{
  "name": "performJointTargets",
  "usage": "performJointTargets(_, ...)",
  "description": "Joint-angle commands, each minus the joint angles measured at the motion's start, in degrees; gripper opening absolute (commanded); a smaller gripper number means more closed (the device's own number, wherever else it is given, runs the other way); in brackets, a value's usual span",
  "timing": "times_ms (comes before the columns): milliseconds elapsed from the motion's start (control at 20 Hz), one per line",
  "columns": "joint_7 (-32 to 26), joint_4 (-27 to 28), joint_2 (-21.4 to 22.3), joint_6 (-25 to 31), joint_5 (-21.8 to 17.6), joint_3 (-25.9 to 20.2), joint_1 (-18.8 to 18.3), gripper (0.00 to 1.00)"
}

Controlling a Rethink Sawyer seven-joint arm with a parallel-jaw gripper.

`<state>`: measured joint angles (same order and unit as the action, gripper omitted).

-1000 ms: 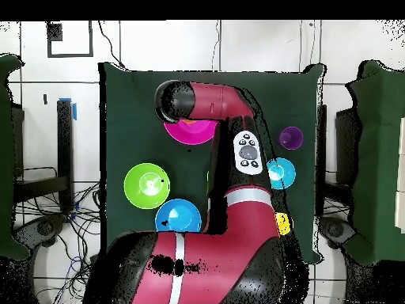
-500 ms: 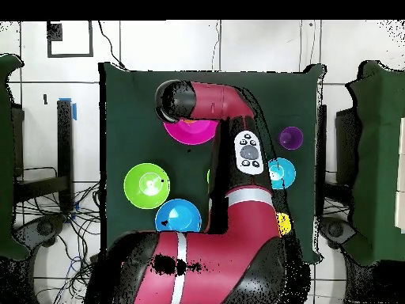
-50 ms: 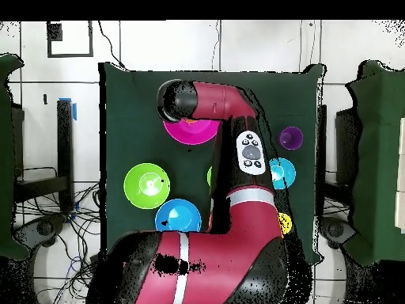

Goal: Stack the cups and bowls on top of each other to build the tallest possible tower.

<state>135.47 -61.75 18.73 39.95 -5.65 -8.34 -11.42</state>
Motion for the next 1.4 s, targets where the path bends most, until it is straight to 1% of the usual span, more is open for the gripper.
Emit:
performJointTargets(50,-12.26,-5.0,1.92,2.98,-6.65,-1.75,-0.33,0.0)
performJointTargets(300,-10.04,-7.59,3.35,2.91,-6.12,-0.96,0.35,0.0)
performJointTargets(450,-8.86,-8.18,3.67,3.3,-5.7,-0.62,0.68,0.0)
performJointTargets(500,-7.58,-10.22,4.81,2.47,-5.46,-0.29,1.07,0.0)
performJointTargets(600,-6.43,-12.48,6.45,2.21,-5.09,0.09,1.49,0.0)
performJointTargets(800,-7.99,-14.21,7.6,2.39,-5.24,-0.32,0.3,0.0)
performJointTargets(950,-8.94,-14.66,8.16,1.99,-6.45,0.35,-0.22,0.0)
performJointTargets(1150,-9.44,-13.66,9.36,2.52,-8.9,2.95,0.03,0.0)
performJointTargets(1350,-7.89,-11.53,8.75,2.33,-10.62,4.28,-0.05,0.0)
performJointTargets(1400,-6.51,-10.74,8.38,1.85,-11.09,5.04,0.38,0.0)
